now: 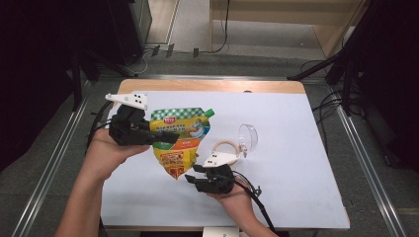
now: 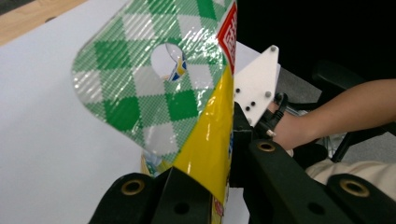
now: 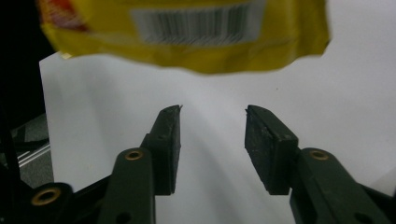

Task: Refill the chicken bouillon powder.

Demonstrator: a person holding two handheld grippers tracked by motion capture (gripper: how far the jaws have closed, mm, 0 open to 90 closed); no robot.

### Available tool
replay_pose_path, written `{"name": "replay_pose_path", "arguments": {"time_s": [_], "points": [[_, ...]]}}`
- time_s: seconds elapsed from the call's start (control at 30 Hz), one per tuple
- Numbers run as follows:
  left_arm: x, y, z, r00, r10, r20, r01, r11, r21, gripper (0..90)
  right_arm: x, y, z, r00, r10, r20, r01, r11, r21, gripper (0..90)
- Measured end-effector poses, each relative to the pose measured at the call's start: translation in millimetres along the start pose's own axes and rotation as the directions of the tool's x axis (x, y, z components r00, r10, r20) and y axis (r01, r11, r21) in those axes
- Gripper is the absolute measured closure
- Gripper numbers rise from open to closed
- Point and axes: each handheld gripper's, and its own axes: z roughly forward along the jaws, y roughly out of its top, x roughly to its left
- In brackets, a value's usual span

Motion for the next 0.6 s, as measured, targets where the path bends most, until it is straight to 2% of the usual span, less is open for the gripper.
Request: {"name": "replay_pose_path", "arguments": {"time_s": [0.03,0.2,0.33,0.4,0.47,0.53,0.6], "points": [[-1.9,-0.4,-0.4,1.0,-0.002,0.003,0.002,1.0,0.005,90.0,0.6,0.9,0.9,0.9999,-0.01,0.002,0.01,1.0,-0.002,66.3],[-11.1,-1.3,-1.8,0.9996,-0.017,0.022,0.016,0.9997,0.02,90.0,3.1,2.0,3.6,0.9995,-0.028,0.014,0.028,1.0,-0.011,72.5],[-12.7,-2.1,-0.4,0.9984,-0.035,0.046,0.033,0.9985,0.044,90.0,3.8,2.1,3.9,0.9986,-0.036,0.038,0.037,0.999,-0.024,71.9],[-10.9,-2.6,0.9,0.9974,-0.05,0.052,0.047,0.9977,0.048,90.0,3.5,2.4,3.6,0.9985,-0.039,0.039,0.04,0.999,-0.03,71.3],[-8.0,-3.2,2.2,0.9967,-0.063,0.051,0.061,0.9968,0.052,90.0,5.6,2.9,1.6,0.9984,-0.053,0.02,0.054,0.997,-0.057,71.7],[-5.4,-4.0,3.1,0.9942,-0.085,0.066,0.082,0.9956,0.044,90.0,12.0,2.7,0.7,0.9907,-0.125,0.053,0.128,0.991,-0.046,71.3],[-4.7,-3.7,4.7,0.9935,-0.095,0.063,0.093,0.995,0.037,90.0,17.0,1.8,-0.2,0.9826,-0.174,0.066,0.177,0.983,-0.046,70.6]]}}
